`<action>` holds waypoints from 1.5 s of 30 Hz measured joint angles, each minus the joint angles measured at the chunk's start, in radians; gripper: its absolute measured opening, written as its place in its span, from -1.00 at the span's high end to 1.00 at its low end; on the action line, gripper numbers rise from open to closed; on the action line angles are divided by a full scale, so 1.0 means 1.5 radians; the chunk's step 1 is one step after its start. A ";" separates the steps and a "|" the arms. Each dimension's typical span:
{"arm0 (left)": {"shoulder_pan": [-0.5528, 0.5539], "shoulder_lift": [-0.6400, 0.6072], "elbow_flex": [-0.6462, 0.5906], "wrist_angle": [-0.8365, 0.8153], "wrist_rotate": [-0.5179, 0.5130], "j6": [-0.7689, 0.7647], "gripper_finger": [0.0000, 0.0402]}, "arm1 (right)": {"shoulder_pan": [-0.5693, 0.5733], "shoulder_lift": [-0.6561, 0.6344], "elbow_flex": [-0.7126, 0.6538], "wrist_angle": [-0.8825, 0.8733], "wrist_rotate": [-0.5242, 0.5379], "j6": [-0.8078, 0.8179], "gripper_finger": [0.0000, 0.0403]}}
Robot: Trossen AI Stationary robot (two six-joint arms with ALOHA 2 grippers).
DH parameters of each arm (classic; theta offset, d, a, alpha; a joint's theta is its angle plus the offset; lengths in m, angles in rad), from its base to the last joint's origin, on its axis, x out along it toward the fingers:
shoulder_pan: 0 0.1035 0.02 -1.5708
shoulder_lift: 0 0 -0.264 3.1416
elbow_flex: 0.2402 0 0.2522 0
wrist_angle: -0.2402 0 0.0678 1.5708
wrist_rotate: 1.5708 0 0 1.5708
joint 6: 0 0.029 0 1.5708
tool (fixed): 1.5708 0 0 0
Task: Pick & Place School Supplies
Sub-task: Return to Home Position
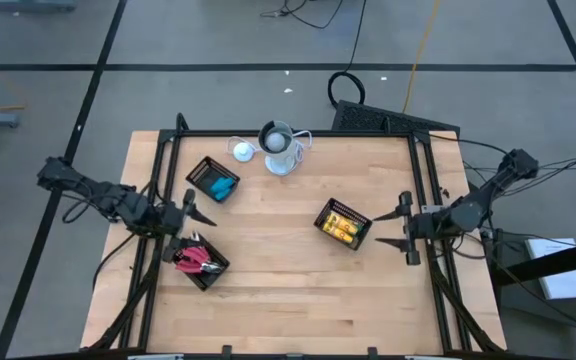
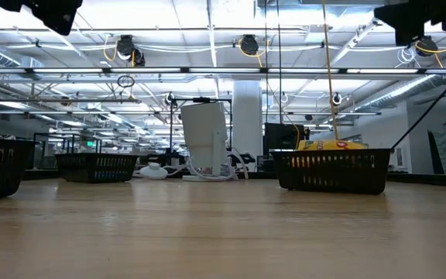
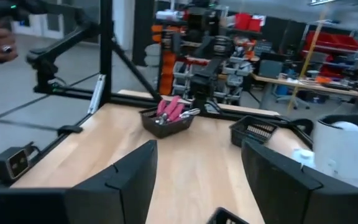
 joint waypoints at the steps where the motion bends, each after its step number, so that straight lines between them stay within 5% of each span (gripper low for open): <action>1: -0.001 0.000 -0.003 0.005 -0.006 0.009 -0.21 | 0.000 -0.012 -0.009 0.000 0.006 0.000 -0.11; 12: -0.002 0.001 -0.003 -0.019 -0.097 -0.114 -0.21 | 0.000 -0.052 -0.122 0.172 0.058 0.003 -0.11; 19: -0.003 0.001 -0.003 0.041 0.038 -0.004 -0.21 | 0.000 -0.056 -0.146 0.198 0.130 -0.095 -0.11; 23: 0.004 0.001 -0.003 0.024 0.032 0.001 -0.21 | 0.002 -0.060 -0.148 0.211 0.203 0.066 -0.11; 27: 0.012 0.001 -0.003 0.020 0.047 -0.008 -0.21 | 0.022 -0.066 -0.148 0.193 0.017 0.018 -0.11; 30: 0.012 0.001 -0.003 0.013 0.060 -0.007 -0.21 | 0.042 -0.075 -0.145 0.181 -0.059 0.019 -0.11; 45: 0.044 -0.014 -0.128 0.116 0.057 -0.002 -0.21 | 0.104 -0.104 -0.145 0.046 -0.070 -0.021 -0.11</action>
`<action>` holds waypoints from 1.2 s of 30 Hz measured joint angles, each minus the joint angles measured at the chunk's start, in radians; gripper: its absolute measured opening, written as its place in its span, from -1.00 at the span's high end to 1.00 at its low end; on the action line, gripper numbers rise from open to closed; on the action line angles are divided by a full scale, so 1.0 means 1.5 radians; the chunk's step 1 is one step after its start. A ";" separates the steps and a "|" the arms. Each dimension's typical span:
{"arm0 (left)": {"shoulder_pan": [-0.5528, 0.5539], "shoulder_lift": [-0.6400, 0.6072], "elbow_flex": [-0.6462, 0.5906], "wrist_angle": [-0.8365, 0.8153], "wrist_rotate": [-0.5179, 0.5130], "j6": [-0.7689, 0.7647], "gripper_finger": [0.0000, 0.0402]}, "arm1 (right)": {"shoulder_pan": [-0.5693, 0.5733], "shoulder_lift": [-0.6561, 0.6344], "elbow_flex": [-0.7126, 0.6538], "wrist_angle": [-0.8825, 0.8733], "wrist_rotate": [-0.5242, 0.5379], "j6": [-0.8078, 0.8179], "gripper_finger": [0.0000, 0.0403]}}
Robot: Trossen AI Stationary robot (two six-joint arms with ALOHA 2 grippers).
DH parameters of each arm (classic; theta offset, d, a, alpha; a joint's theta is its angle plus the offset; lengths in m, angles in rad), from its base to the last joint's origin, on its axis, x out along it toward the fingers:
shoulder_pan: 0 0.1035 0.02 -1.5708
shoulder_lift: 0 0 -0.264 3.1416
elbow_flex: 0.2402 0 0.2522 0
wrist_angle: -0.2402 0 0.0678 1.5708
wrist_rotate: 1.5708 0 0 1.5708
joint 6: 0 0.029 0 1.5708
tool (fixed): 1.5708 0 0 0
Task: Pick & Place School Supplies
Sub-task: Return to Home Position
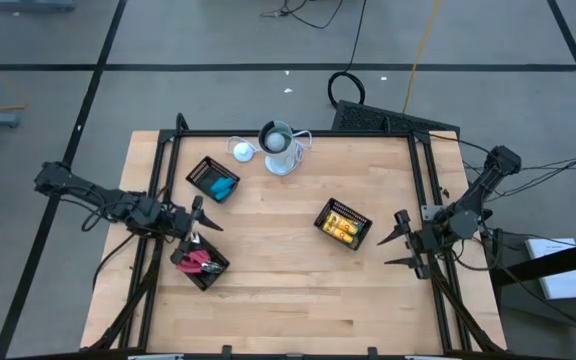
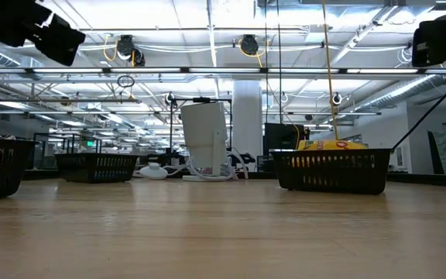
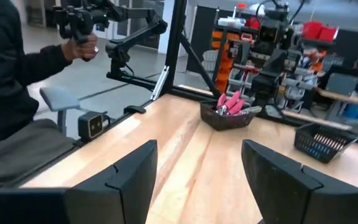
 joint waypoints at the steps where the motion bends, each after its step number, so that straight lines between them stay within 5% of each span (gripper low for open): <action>1: 0.004 0.000 0.000 -0.002 0.000 0.005 -0.21 | 0.000 0.000 0.000 0.001 0.001 -0.012 -0.11; 7: 0.040 -0.025 0.000 -0.029 0.006 0.050 -0.21 | 0.000 -0.001 0.000 0.000 0.106 -0.033 -0.11; 17: 0.131 -0.088 -0.040 -0.026 0.081 0.068 -0.21 | 0.018 -0.016 0.000 -0.019 0.080 -0.027 -0.11; 26: 0.240 -0.164 -0.163 0.109 0.186 0.053 -0.21 | 0.112 -0.149 -0.011 -0.117 0.043 -0.021 -0.11; 36: 0.356 -0.199 -0.196 0.124 0.252 0.013 -0.21 | 0.152 -0.155 -0.077 -0.011 0.068 -0.072 -0.11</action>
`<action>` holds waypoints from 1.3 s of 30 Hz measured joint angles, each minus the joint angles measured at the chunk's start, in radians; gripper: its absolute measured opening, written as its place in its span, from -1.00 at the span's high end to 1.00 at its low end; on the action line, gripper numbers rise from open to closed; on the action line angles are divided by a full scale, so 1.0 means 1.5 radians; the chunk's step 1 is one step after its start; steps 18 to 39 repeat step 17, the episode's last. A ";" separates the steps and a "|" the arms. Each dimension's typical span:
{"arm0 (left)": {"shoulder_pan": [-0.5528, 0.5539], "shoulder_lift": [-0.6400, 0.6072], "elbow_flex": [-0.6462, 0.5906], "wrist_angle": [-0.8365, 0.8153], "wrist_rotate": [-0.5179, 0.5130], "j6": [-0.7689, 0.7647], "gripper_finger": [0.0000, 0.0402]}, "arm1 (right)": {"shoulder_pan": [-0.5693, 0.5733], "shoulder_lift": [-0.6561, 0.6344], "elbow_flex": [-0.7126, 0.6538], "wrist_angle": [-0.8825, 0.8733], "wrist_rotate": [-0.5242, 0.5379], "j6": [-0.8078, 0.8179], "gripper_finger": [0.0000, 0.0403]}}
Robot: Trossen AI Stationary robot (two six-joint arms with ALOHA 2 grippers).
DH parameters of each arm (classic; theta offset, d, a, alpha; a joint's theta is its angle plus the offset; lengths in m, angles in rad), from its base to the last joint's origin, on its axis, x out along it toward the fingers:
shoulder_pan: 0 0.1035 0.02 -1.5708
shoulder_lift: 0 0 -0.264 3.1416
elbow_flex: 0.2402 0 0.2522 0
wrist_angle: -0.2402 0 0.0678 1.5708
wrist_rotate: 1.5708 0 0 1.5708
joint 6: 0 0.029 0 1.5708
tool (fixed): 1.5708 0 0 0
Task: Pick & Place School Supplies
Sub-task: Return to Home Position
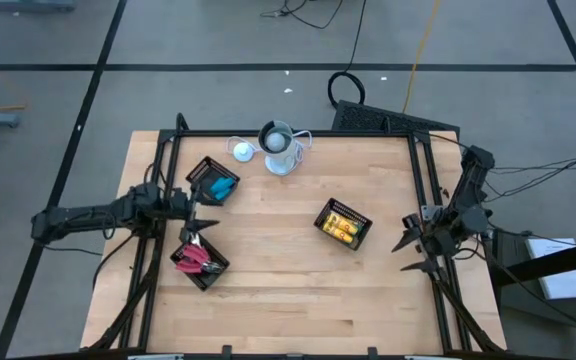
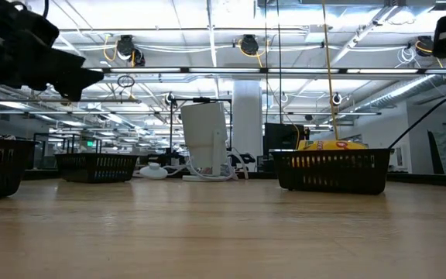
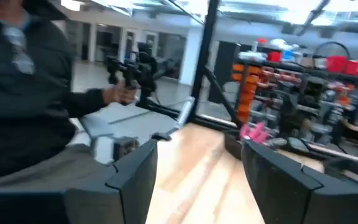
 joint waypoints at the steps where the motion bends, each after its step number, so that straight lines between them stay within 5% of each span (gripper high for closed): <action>1: 0.008 0.000 0.000 0.000 -0.011 0.002 -0.21 | -0.005 0.000 0.000 -0.005 0.009 0.001 -0.11; 5: 0.037 0.000 0.000 0.001 -0.028 0.032 -0.21 | -0.059 -0.001 -0.001 0.004 0.023 -0.026 -0.11; 12: 0.079 0.000 0.000 0.003 -0.060 0.048 -0.21 | -0.257 -0.001 -0.002 -0.026 0.033 0.006 -0.11; 17: 0.107 0.000 0.000 0.002 -0.075 0.054 -0.21 | -0.414 -0.001 -0.002 -0.049 -0.051 0.035 -0.11; 39: 0.107 0.000 0.000 0.002 -0.075 0.054 -0.21 | -0.414 -0.001 -0.002 -0.049 -0.051 0.035 -0.11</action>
